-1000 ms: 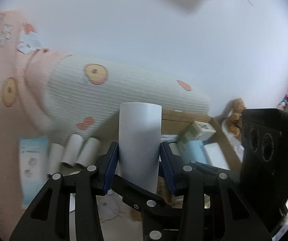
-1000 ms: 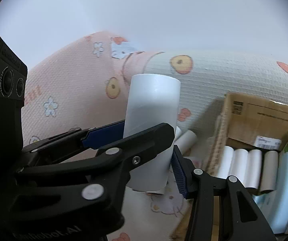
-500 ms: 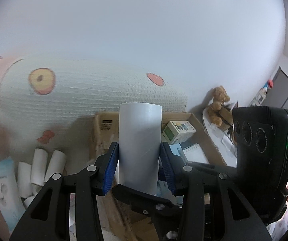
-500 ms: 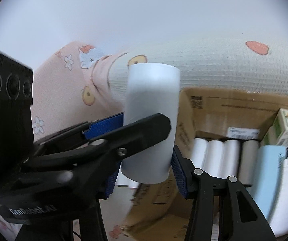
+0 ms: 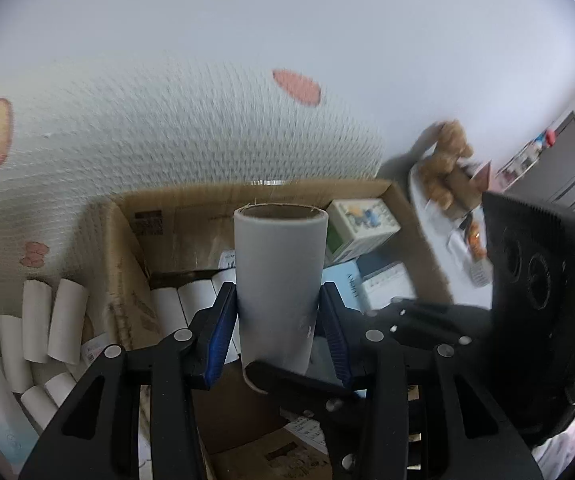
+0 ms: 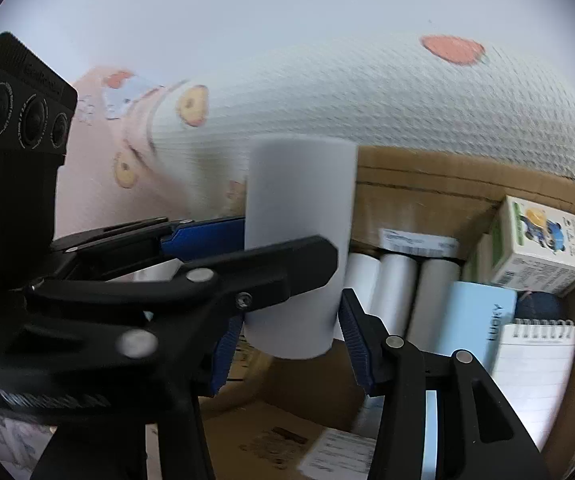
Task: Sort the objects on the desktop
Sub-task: 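Lift the held tube with both tools and carry it over the cardboard box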
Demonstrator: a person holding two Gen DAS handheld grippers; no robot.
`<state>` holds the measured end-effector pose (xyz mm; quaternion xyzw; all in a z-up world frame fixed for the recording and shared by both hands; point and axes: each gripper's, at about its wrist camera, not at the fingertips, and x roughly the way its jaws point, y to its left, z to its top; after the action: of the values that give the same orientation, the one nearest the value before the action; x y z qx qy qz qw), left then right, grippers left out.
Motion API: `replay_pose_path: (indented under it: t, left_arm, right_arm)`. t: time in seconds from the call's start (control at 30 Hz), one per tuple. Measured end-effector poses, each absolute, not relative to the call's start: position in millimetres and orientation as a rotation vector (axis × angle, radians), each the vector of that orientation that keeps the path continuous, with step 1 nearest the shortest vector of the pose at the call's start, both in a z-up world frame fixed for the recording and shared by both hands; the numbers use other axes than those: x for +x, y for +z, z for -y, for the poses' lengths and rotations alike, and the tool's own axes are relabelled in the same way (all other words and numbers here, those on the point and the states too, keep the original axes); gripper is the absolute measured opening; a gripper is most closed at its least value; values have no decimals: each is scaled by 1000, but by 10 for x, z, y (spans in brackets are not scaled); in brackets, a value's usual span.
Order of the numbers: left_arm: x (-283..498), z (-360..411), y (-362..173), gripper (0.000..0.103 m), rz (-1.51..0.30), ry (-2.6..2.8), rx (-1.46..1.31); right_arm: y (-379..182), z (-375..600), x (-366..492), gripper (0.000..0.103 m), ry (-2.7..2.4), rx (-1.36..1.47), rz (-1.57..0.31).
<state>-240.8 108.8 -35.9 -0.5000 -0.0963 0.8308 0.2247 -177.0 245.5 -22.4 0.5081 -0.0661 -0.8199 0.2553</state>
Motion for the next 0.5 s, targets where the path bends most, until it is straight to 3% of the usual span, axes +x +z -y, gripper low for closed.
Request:
replay_pose_path:
  t: [0.5]
  left_arm:
    - [-2797, -1339, -989, 46, 304, 2146, -1637]
  right_arm:
    - [-715, -2709, -2038, 41, -2179, 1688, 184]
